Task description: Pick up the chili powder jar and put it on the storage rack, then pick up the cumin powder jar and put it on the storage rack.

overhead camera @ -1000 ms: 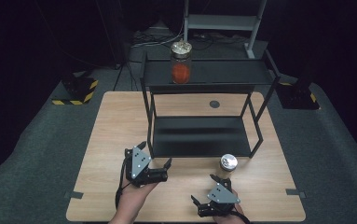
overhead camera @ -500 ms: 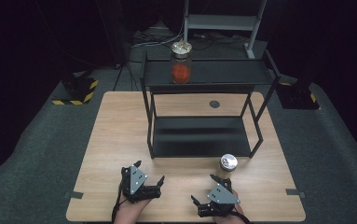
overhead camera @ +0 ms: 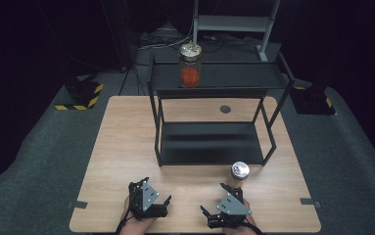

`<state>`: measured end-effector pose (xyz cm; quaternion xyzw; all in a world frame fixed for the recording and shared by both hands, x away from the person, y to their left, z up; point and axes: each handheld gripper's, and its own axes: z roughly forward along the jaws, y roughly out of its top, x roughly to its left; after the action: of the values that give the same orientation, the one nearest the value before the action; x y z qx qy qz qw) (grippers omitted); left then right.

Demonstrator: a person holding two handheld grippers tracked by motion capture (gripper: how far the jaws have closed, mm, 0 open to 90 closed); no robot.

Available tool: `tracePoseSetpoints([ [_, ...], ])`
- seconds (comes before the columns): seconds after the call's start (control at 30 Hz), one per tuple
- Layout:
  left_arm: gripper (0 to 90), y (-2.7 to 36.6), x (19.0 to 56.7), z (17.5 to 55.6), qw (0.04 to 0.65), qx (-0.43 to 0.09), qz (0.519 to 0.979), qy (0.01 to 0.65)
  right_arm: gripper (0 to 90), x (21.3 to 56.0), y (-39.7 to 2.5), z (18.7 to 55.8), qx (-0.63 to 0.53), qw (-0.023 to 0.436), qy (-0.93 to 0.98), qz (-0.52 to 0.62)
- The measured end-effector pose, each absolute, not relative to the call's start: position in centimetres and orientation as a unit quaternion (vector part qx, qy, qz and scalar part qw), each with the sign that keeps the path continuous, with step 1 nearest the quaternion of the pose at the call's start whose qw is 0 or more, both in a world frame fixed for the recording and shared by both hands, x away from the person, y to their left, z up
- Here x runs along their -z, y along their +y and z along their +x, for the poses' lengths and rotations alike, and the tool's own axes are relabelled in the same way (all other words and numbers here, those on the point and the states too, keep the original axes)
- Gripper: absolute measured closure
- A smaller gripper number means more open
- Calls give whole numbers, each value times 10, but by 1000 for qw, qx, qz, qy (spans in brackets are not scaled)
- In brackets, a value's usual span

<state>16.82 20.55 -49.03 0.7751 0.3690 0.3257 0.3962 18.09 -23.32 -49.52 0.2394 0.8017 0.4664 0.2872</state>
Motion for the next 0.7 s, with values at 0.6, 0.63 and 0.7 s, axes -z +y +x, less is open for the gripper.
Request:
tracePoseSetpoints([
  [0.6, 7, 198, 490, 164, 373, -341, 793, 339, 0, 496, -237, 182, -476, 279, 800, 235],
  [0.63, 7, 198, 490, 164, 373, -339, 794, 339, 0, 497, -238, 182, -478, 278, 799, 236],
  [0.7, 7, 198, 490, 164, 373, -339, 794, 341, 0, 497, -239, 182, -481, 277, 797, 236],
])
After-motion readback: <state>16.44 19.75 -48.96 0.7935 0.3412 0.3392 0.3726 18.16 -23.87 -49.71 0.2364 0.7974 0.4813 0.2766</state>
